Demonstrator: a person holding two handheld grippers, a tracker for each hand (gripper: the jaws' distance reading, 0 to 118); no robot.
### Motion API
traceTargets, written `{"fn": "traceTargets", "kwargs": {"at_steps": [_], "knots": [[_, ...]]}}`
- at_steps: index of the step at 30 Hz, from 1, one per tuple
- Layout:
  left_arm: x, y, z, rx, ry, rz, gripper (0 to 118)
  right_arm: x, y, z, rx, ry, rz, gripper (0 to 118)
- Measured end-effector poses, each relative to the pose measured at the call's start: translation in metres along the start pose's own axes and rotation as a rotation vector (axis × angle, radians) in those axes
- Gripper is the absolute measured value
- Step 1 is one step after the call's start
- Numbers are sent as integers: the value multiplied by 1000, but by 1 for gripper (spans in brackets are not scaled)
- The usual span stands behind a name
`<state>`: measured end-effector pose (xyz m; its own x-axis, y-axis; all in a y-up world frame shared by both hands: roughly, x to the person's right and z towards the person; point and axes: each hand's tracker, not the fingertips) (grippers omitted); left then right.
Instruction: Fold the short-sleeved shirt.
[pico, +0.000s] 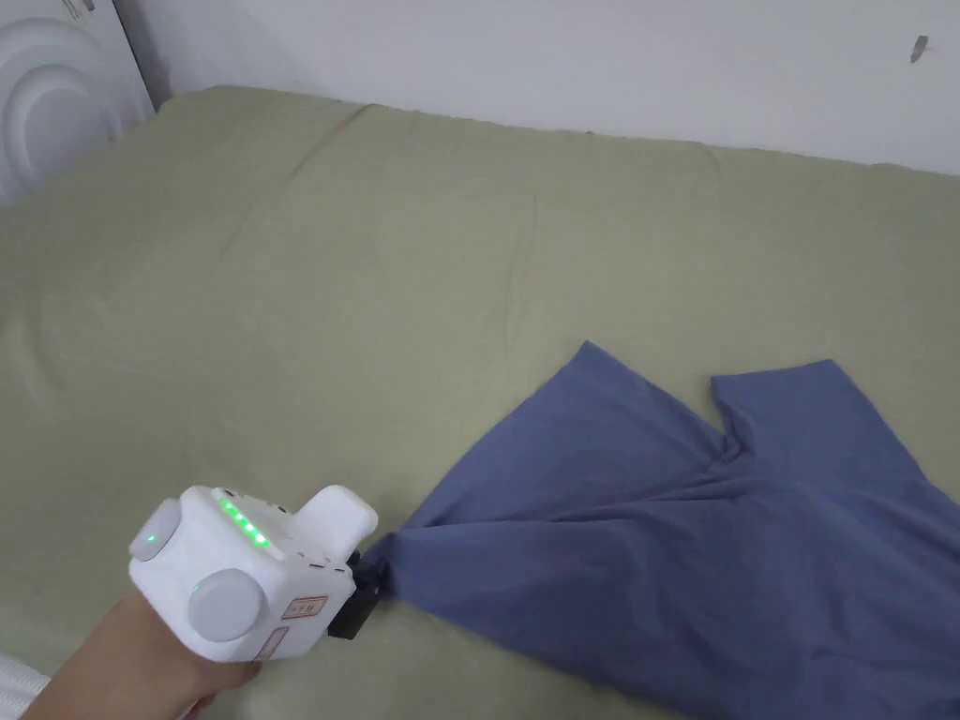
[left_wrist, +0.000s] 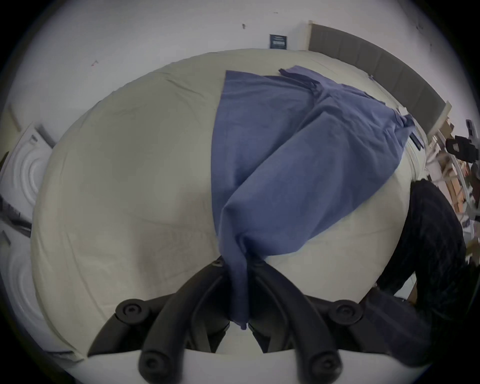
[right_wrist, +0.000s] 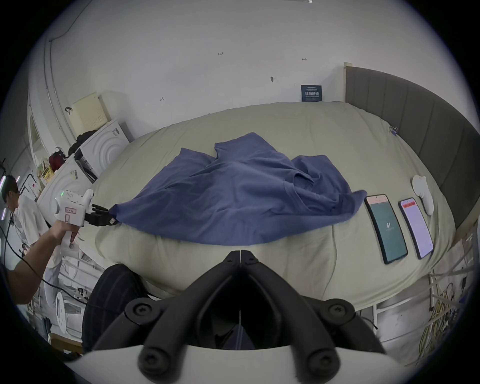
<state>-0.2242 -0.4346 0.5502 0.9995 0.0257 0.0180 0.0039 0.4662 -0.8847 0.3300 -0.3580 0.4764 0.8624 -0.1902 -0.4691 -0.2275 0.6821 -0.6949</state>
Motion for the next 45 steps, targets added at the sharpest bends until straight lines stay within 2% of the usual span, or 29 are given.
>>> {"fn": "traceTargets", "kwargs": {"at_steps": [4,8,11,12,13,14,15,16,18,20,24,26,27,28,29,30,31,32,34,36,38,40,41,43,45], "knots": [[21,-6,24,103,-6,103,10,7,40,-27,6,-25,60,0],[37,-6,33,134,88,101,10,25,112,-90,2,-74,187,0],[45,-6,31,150,114,118,10,40,173,-154,-31,-78,173,0],[46,-7,30,176,115,126,10,47,192,-180,-63,-44,169,2],[45,-6,28,219,125,135,10,54,209,-205,-100,-12,146,18],[45,-6,26,230,136,152,10,60,223,-228,-138,8,116,54],[45,-4,23,220,149,165,10,66,234,-253,-162,26,86,102],[44,-3,19,185,151,176,10,70,243,-274,-133,-2,71,115],[42,-3,14,181,161,189,10,73,253,-306,-89,-69,70,115],[40,-1,11,164,165,202,10,70,256,-335,-138,-133,77,116],[39,1,8,147,190,195,10,64,241,-375,-277,-120,119,116],[39,1,7,145,183,198,10,67,229,-392,-309,-141,181,115],[40,2,6,142,182,197,10,62,230,-382,-249,-164,208,108],[41,4,5,137,185,191,10,60,233,-375,-245,-137,178,94],[44,4,6,136,193,188,10,58,232,-368,-233,-122,170,74],[45,5,6,139,199,190,10,57,233,-354,-175,-125,224,6],[46,6,6,143,198,194,10,56,233,-346,-165,-90,231,1],[46,9,6,153,184,211,10,50,231,-336,-161,-119,224,1],[49,13,7,194,145,257,10,43,229,-318,-170,-23,207,1],[47,17,7,245,81,316,10,33,230,-293,-98,-63,252,1],[42,24,7,261,77,412,10,29,239,-262,-46,-14,218,1],[43,36,19,286,179,390,10,22,251,-223,13,19,221,1],[42,43,24,275,138,356,10,19,257,-206,41,25,231,1],[41,57,46,388,102,365,10,16,276,-165,101,54,243,1],[40,79,69,423,169,359,9,11,295,-126,158,62,261,1]]}}
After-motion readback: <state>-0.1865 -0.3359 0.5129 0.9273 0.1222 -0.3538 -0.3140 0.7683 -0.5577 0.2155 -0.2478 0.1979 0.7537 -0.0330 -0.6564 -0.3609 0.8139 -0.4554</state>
